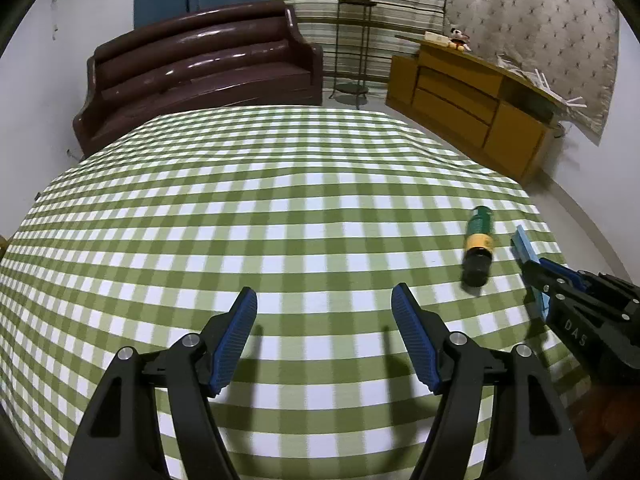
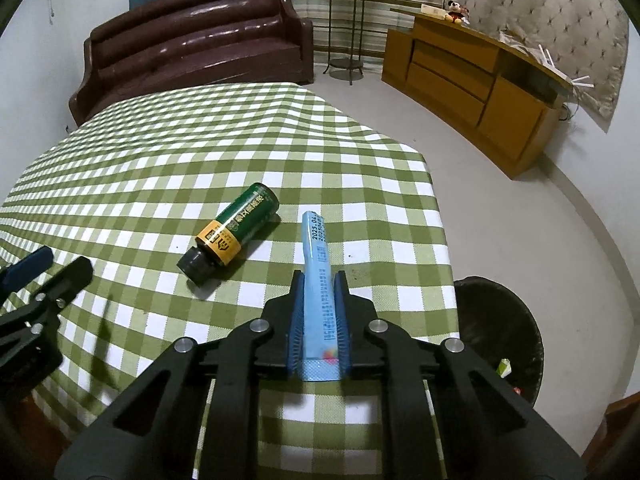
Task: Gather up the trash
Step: 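Grasp the blue toothpaste tube with the right tool while the left grasps the green bottle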
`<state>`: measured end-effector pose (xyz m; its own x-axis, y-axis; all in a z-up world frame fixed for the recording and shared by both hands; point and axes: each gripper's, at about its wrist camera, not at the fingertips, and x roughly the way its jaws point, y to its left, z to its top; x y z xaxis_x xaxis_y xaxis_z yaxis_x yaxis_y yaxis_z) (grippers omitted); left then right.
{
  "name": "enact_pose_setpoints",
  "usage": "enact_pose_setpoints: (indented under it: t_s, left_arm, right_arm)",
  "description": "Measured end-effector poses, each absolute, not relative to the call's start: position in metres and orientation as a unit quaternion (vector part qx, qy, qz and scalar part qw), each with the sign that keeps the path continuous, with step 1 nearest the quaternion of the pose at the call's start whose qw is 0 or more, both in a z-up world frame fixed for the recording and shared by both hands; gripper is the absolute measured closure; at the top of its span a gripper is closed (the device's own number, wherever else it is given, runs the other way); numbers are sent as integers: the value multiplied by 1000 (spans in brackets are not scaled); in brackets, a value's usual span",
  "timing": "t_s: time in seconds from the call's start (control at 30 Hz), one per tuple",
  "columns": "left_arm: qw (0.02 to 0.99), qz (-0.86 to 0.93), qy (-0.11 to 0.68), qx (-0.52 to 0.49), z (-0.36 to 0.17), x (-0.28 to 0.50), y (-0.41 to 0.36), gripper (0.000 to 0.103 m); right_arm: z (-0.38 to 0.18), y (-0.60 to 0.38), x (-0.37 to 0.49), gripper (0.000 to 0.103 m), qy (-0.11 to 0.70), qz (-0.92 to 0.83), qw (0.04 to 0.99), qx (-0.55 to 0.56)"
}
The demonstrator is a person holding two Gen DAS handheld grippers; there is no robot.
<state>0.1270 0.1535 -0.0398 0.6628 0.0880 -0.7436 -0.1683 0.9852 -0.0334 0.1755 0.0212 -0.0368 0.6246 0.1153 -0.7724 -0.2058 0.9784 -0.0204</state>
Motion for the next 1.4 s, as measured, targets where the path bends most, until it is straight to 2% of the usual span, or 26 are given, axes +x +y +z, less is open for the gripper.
enact_pose_setpoints:
  t_s: [0.7,1.2,1.4]
  left_arm:
    - [912,16,411,15,-42,157,65,35]
    - [906,20,421,35,-50,191,54,35]
    - [902,4,432,30,-51,202,52,50]
  right_arm:
    - [-16,-104,124,88,388,-9,921,7]
    - [-25,-135,125,88,393,-30,919,35]
    - [-28,-135,125,88,395,-30,918,35]
